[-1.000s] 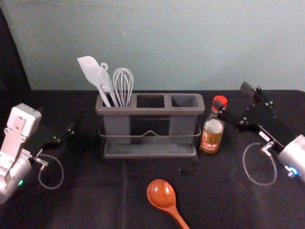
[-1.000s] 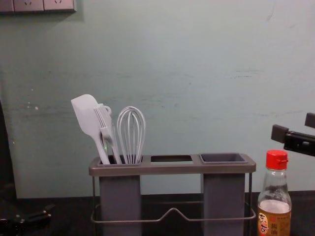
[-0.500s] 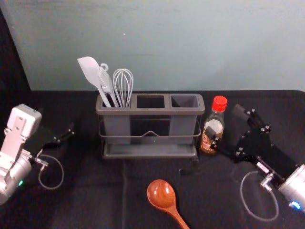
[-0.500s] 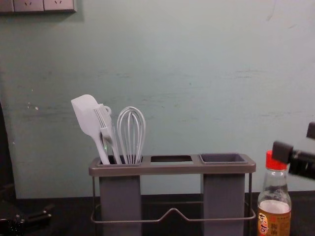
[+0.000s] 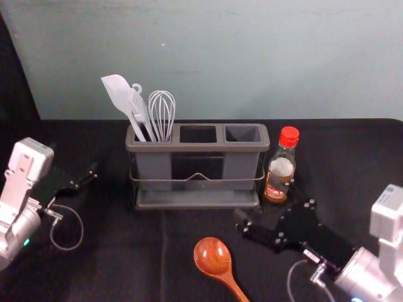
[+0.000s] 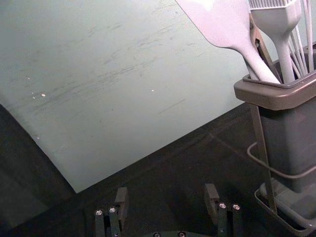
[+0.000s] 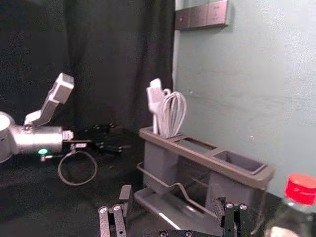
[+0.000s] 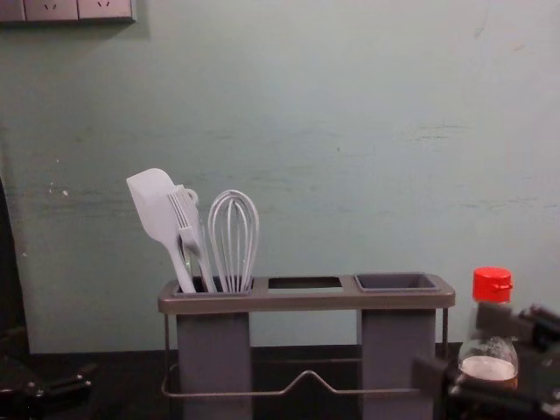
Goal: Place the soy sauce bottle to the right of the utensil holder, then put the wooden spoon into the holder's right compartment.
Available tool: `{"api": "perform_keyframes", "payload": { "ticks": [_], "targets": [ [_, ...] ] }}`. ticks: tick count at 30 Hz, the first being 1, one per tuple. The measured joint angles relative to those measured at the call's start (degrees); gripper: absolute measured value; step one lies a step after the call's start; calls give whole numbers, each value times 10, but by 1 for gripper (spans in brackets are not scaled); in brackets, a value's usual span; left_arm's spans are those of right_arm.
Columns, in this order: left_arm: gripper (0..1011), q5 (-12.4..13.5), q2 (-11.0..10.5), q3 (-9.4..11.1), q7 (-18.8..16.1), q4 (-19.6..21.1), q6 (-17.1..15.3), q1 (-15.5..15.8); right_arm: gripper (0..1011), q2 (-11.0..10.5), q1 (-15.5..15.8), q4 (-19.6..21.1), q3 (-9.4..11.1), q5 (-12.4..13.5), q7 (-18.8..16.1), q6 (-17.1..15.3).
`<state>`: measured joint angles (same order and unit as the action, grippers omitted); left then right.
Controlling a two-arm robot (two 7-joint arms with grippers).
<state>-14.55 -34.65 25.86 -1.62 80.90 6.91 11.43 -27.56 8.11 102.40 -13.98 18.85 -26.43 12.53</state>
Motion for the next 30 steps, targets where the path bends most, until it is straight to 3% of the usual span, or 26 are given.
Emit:
{"api": "perform_keyframes", "payload": {
  "ticks": [7,30],
  "targets": [
    [1011,0,0,0,0,0,0,0,1004,5,-12,-30,-26,-2,-26,26],
    [1011,0,0,0,0,0,0,0,1004,5,-10,-25,-22,-1,-21,21]
  ]
}}
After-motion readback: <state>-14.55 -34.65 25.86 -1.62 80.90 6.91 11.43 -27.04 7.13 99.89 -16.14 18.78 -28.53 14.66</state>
